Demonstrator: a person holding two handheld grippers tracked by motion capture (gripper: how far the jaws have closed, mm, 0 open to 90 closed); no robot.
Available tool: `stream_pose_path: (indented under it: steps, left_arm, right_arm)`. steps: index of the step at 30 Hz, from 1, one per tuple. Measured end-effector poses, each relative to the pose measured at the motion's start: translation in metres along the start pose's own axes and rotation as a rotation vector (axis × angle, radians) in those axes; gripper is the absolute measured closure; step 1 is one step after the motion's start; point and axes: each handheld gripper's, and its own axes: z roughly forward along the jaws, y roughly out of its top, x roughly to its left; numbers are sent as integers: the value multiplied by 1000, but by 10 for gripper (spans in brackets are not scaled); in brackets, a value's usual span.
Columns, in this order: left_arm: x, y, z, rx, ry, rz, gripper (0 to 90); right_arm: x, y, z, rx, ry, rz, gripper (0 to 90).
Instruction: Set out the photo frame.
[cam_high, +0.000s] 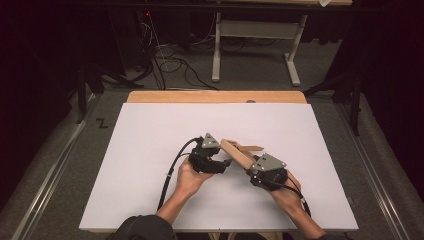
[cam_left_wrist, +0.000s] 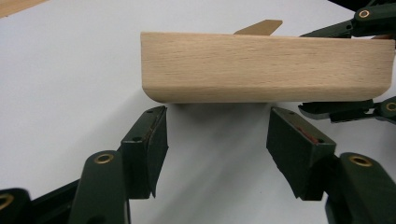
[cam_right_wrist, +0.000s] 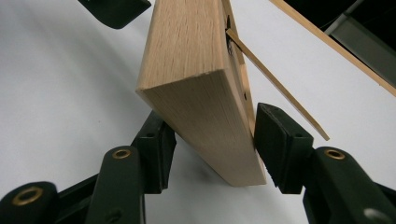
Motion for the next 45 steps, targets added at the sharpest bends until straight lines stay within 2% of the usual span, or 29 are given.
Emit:
stream_pose_path:
  steps: [20, 28, 34, 41, 45]
  left_arm:
    - [0, -1, 1, 10, 0, 2, 382]
    - [2, 1, 4, 12, 8, -3, 382]
    - [2, 0, 7, 33, 5, -1, 382]
    - [0, 0, 5, 38, -1, 5, 382]
    - [-2, -1, 4, 37, -6, 8, 382]
  right_arm:
    - [-9, -3, -11, -47, 28, 29, 592]
    - [-16, -5, -13, -56, 61, 89, 598]
    - [-23, -7, -13, -62, 83, 135, 598]
    - [-32, -11, -12, -72, 121, 222, 598]
    - [-35, -12, -11, -74, 130, 246, 598]
